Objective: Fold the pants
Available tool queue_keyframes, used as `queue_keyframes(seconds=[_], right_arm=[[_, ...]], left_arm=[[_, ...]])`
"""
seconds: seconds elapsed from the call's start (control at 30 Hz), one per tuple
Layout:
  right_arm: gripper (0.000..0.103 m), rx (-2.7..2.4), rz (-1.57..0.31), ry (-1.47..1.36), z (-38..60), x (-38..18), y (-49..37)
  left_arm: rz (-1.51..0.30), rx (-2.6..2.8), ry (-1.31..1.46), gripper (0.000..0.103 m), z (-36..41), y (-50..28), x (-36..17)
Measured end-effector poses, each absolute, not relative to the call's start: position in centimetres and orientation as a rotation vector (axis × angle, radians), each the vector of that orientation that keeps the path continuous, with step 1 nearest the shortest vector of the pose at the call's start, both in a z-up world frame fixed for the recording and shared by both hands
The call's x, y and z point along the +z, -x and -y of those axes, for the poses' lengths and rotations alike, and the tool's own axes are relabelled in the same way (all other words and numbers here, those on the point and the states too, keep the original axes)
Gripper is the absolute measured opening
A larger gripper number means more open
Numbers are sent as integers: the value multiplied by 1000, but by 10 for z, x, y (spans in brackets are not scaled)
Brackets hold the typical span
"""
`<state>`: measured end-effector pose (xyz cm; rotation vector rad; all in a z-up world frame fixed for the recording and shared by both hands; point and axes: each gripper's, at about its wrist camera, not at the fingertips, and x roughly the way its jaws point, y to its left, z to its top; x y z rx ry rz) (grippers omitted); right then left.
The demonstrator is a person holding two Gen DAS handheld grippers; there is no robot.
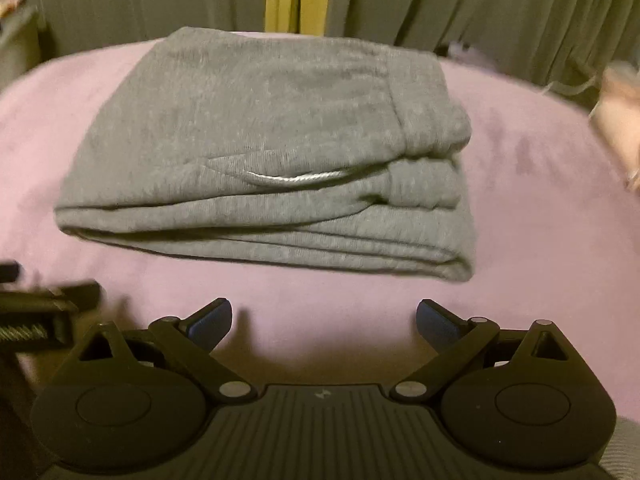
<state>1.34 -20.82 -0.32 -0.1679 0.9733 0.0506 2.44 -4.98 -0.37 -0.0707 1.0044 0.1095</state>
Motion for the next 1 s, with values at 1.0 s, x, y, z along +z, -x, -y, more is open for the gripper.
queue_keyframes(seconds=[1.0], right_arm=[[99,19,-879,132,206,3,-31]], left_arm=[[-1044,79,66,102,51,-55,-17]])
